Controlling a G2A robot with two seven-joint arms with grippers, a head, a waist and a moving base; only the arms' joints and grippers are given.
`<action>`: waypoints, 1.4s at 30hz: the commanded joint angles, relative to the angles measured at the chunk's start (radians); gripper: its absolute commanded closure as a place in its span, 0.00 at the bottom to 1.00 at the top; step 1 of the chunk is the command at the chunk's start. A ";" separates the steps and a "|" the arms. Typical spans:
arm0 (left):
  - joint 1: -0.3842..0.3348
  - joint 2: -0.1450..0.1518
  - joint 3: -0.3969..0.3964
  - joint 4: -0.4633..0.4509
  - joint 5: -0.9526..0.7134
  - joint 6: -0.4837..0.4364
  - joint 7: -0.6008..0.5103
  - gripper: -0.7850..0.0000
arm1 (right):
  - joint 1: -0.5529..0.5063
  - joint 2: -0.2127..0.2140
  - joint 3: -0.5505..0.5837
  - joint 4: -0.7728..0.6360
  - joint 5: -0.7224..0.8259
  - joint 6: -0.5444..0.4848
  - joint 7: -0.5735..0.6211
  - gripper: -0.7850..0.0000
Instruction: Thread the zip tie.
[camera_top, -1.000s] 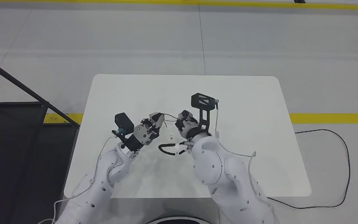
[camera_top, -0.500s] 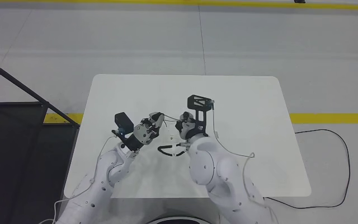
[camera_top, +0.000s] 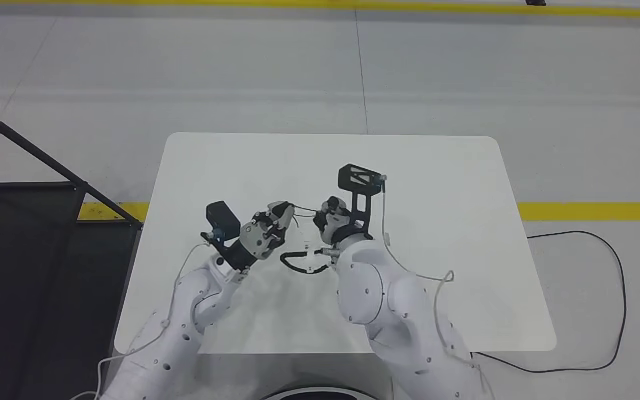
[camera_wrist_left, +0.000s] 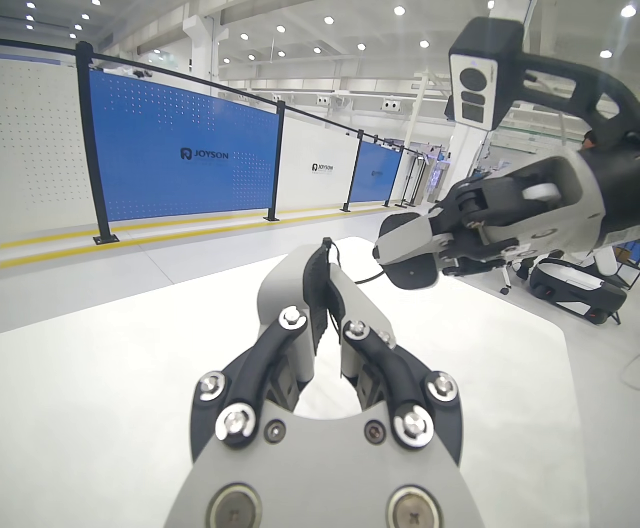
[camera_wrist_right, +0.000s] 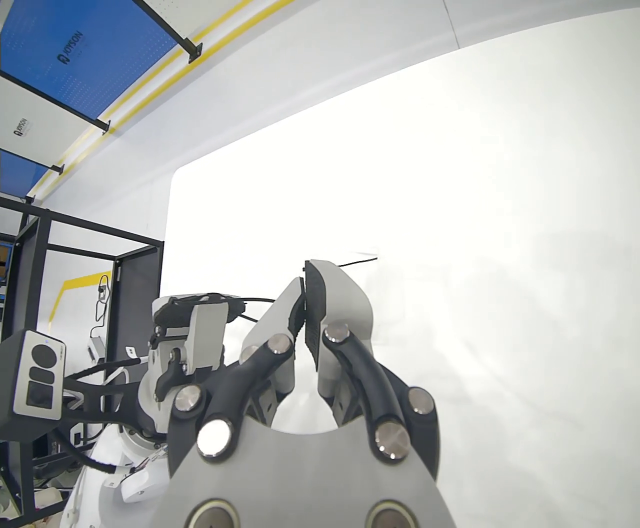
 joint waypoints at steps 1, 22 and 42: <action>0.000 -0.001 0.000 0.000 0.005 -0.001 0.000 1.00 | 0.000 -0.003 0.002 -0.002 0.008 0.000 -0.005 1.00; 0.002 -0.007 -0.006 0.002 0.021 -0.006 -0.004 1.00 | -0.104 -0.024 0.146 -0.111 0.370 -0.136 -0.165 1.00; -0.001 -0.014 -0.024 0.006 -0.004 -0.011 -0.001 1.00 | -0.175 -0.010 0.201 -0.143 0.417 -0.210 -0.207 1.00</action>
